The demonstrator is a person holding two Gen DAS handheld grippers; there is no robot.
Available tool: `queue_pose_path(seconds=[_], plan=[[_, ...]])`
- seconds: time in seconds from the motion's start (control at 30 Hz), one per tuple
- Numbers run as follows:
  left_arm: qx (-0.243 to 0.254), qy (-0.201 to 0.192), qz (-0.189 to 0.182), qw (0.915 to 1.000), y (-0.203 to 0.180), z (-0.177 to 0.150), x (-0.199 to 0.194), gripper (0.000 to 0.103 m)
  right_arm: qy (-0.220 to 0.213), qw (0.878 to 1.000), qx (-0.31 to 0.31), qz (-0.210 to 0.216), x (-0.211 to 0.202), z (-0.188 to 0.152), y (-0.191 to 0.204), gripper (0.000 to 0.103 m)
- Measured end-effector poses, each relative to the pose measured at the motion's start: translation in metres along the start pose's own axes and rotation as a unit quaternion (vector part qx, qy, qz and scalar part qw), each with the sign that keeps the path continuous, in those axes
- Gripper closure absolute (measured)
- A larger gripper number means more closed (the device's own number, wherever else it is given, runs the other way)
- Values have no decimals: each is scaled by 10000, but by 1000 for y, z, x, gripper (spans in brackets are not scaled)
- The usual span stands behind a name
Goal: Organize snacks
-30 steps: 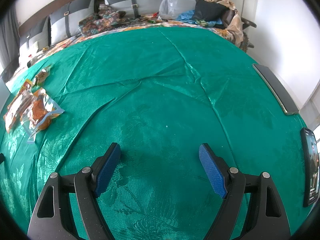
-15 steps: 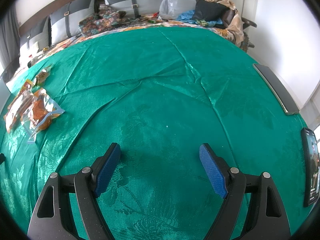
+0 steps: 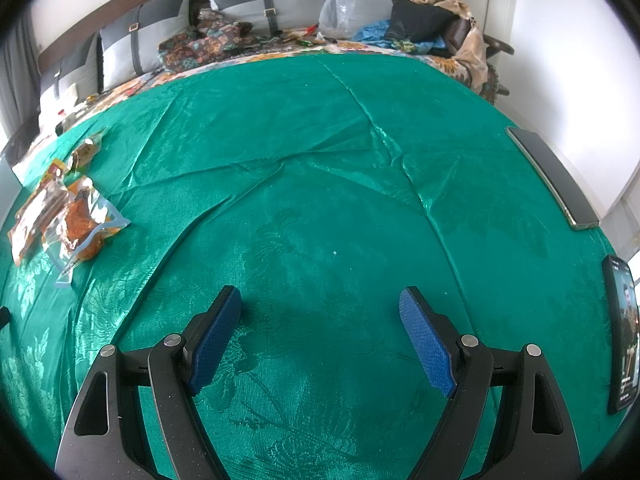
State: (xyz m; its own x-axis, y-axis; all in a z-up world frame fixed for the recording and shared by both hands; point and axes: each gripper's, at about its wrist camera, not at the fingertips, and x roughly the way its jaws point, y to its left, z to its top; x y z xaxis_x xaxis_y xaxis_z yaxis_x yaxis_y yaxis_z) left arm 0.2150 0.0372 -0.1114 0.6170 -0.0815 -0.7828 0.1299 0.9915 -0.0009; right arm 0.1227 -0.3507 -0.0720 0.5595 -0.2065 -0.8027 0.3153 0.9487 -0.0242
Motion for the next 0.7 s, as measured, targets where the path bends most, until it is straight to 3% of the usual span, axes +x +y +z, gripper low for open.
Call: queue_pose_path(seconds=[0.43, 0.57, 0.7], plan=[[127, 62, -84, 9999, 0, 2, 0, 0, 1, 10000, 0, 1, 0, 0, 1, 18], [406, 466, -234, 9978, 12, 25, 7, 1, 1, 10000, -1, 2, 1, 0, 1, 18], [153, 314, -315, 9989, 37, 75, 9, 2, 2, 10000, -3, 2, 1, 0, 1, 18]])
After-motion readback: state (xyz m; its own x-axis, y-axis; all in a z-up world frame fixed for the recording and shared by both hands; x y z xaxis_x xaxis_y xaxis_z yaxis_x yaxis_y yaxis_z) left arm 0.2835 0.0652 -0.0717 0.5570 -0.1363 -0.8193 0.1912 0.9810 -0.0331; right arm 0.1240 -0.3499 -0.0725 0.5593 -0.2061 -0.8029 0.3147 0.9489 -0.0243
